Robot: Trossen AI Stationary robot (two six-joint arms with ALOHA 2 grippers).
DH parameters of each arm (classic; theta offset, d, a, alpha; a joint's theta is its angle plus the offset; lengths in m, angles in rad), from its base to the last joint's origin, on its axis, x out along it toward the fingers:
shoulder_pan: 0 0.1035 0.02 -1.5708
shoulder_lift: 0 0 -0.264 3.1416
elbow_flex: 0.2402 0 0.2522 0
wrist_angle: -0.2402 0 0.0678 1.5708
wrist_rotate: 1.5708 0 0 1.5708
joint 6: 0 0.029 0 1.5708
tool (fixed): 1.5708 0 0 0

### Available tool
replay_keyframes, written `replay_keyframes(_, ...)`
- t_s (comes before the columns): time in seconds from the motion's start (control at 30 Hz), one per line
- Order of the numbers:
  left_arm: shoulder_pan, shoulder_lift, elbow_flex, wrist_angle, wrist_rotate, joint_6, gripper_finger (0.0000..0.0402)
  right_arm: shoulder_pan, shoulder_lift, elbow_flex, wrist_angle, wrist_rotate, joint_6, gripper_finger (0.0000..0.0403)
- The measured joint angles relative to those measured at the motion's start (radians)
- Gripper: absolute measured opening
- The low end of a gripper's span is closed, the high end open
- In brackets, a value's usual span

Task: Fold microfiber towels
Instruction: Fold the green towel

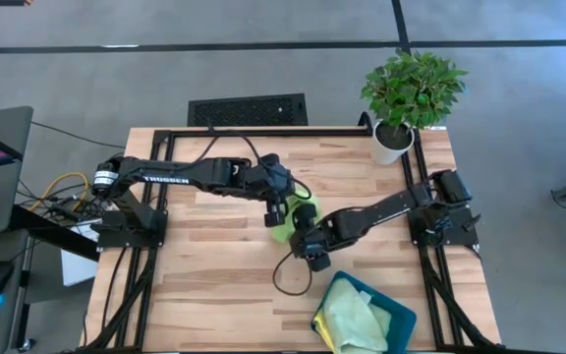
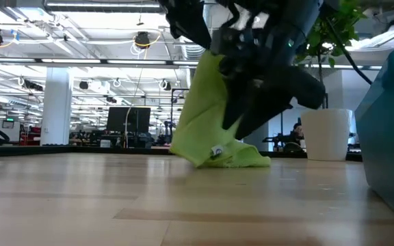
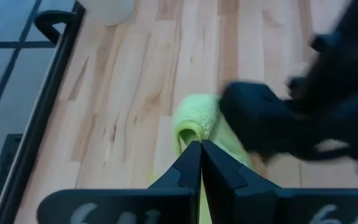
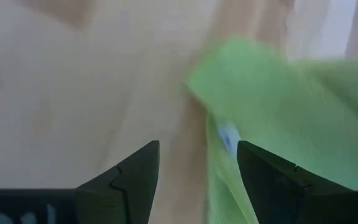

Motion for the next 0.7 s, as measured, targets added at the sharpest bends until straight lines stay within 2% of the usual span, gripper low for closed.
replay_keyframes(0.23, 0.000, -0.002, 0.000, -0.039, 0.000, 0.000, 0.0000, -0.001, -0.059, -0.001, -0.206, 0.132, 0.148, 0.0240)
replay_keyframes(0.33, 0.000, -0.002, 0.000, -0.046, -0.003, 0.005, 0.0000, -0.001, -0.099, -0.001, -0.232, 0.156, 0.200, 0.0240)
replay_keyframes(0.57, -0.001, -0.002, 0.000, -0.048, -0.003, 0.016, 0.0000, -0.024, -0.187, 0.000, -0.230, 0.323, 0.392, 0.0240)
replay_keyframes(0.7, -0.008, -0.002, 0.000, -0.061, 0.004, 0.035, 0.0000, -0.060, -0.216, 0.000, -0.233, 0.338, 0.496, 0.0240)
